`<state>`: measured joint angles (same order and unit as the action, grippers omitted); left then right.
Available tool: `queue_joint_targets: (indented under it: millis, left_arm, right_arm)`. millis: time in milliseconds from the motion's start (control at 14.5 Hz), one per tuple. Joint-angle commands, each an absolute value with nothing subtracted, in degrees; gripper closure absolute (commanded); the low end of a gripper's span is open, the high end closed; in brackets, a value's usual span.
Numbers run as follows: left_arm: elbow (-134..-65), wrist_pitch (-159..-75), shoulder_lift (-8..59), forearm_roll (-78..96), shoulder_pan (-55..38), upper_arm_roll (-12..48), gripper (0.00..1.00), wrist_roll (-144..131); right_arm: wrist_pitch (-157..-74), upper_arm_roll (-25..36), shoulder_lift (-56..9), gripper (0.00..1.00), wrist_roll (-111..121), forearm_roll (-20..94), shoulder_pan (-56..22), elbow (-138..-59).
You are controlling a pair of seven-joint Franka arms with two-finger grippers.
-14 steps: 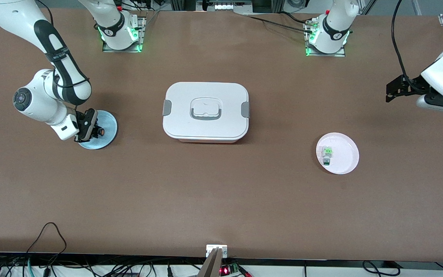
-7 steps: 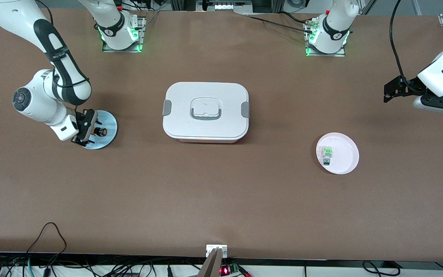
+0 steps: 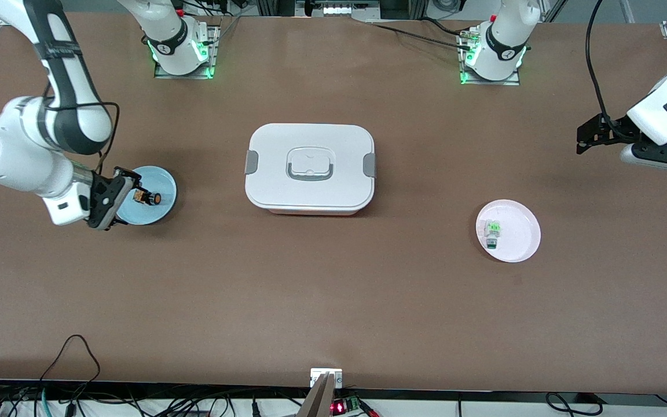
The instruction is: Transfer orange switch to right arm and place
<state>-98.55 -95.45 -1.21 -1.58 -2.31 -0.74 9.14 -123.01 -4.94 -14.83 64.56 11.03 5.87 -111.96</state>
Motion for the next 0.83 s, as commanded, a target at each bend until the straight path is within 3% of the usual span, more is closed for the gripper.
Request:
queue_joint_targets:
  millis: [0, 345, 759]
  left_arm:
    - [-98.8, -95.2, -1.8, -2.6, -3.1, -1.0, 0.0, 8.4]
    - [-98.3, -95.2, -1.5, -2.6, -3.1, -1.0, 0.0, 8.4]
    - [-98.3, -95.2, -1.4, -2.6, -3.1, -1.0, 0.0, 8.4]
  right_arm:
    - [-118.5, -4.7, -13.3, 0.0, 56.1, 11.1, 6.1, -107.9]
    - [-114.2, -4.8, -5.3, 0.0, 33.2, 5.0, 3.4, -107.1]
    - [-97.5, -4.9, -1.6, 0.0, 9.4, 0.5, 0.0, -96.1]
